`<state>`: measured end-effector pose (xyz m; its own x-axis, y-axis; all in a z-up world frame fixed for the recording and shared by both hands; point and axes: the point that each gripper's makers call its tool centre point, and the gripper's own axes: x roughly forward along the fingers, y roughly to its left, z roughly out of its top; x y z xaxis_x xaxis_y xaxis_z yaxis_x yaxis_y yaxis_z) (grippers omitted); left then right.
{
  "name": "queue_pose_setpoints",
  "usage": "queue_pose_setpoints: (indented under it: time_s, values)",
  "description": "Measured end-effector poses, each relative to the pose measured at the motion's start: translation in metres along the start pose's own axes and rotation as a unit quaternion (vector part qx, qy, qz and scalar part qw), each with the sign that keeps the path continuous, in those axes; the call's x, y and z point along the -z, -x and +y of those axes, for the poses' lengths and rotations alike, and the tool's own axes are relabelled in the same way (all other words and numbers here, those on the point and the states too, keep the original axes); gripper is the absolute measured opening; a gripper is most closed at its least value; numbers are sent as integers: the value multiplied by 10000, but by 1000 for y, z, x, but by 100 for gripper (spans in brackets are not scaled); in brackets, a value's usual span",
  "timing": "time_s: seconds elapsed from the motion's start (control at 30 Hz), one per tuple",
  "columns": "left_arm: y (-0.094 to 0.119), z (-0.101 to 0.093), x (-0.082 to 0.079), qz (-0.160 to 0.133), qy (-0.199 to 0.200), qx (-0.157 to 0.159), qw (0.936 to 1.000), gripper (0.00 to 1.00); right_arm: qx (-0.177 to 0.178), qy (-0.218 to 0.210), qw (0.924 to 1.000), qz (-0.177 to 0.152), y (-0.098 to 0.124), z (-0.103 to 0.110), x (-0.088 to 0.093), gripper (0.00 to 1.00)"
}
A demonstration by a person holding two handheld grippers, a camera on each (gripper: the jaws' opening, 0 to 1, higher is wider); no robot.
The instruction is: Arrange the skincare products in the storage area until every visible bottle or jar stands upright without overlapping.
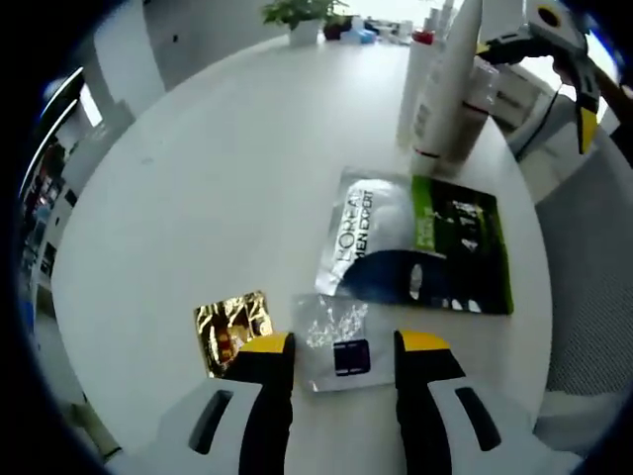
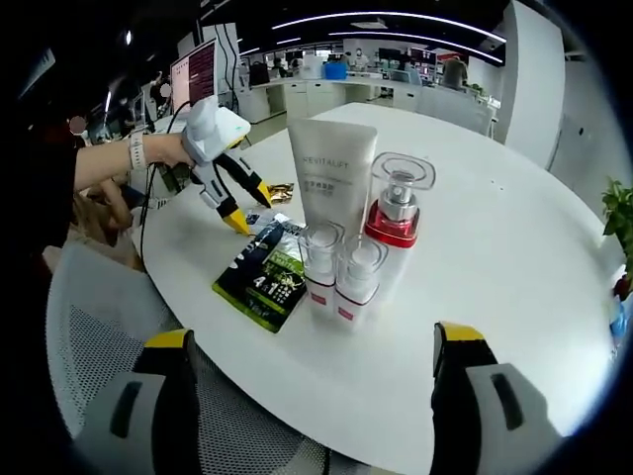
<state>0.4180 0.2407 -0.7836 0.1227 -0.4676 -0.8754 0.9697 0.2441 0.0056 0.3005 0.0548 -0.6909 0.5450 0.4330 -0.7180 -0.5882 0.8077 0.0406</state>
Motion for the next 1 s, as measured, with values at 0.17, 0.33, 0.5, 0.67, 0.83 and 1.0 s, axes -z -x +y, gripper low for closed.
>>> queue_pose_setpoints:
  time_s: [0.17,0.33,0.5,0.67,0.83,1.0]
  values:
    - [2,-4,5,59,-54,38,10000,37,-14,4,10000,-14,-1,1,-1,100]
    - [5,-10,10,127,-144,86,9998,37,-26,26,10000,-5,-1,1,-1,100]
    - [7,-22,14,176,-325,212,9991,37,-73,56,10000,2,-2,2,-2,100]
    - [9,-25,15,149,-316,187,9992,37,-89,70,9999,-19,-3,3,-3,100]
    - [10,-34,16,149,-394,234,9988,37,-84,69,9999,-39,-3,3,-4,100]
    - [11,-42,17,138,-460,276,9985,37,-157,42,9998,-67,-3,5,-5,100]
